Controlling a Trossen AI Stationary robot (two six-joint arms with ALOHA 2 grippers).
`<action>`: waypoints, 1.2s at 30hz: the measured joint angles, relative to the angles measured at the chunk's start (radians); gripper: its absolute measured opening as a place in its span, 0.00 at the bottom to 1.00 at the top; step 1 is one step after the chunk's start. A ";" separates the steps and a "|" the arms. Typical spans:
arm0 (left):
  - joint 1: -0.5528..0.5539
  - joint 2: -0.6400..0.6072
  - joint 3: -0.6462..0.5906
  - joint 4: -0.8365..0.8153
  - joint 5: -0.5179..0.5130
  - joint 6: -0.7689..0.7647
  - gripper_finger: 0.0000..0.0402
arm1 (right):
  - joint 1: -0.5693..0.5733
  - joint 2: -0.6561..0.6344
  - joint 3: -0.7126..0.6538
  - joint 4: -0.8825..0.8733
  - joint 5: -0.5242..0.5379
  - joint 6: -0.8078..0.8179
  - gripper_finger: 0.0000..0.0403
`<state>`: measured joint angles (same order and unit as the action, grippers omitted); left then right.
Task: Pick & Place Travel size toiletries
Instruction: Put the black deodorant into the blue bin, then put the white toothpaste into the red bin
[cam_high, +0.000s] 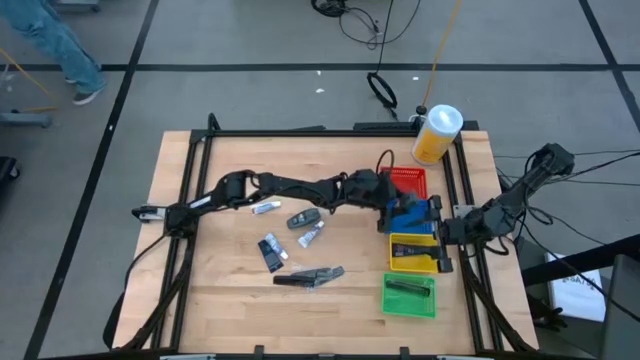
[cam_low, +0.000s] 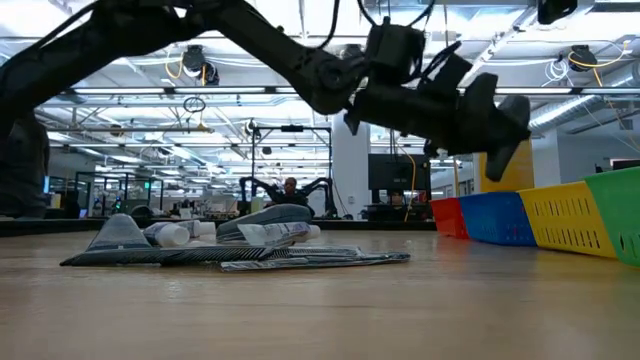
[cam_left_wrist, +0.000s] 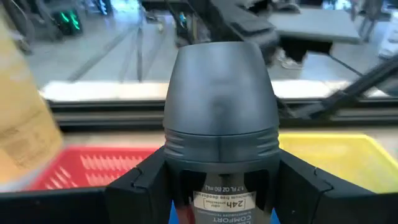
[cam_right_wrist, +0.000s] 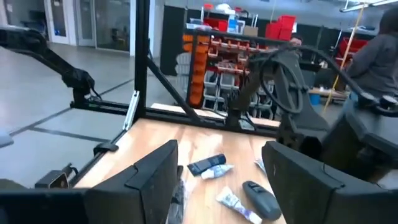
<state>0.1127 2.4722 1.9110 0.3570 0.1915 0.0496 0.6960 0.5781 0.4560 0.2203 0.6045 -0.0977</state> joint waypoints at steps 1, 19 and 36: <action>0.003 0.002 0.000 -0.013 -0.001 -0.002 0.52 | 0.000 0.000 -0.007 0.000 0.000 0.003 0.56; 0.008 0.016 -0.002 -0.167 0.001 -0.004 0.59 | 0.000 0.003 -0.134 0.173 0.079 0.031 0.56; -0.021 -0.233 -0.003 -0.546 -0.033 0.073 0.66 | 0.000 0.021 -0.159 0.171 0.079 0.093 0.56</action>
<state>0.0913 2.2389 1.9083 -0.1887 0.1582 0.1224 0.6956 0.5995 0.2966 0.3912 0.6835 -0.0045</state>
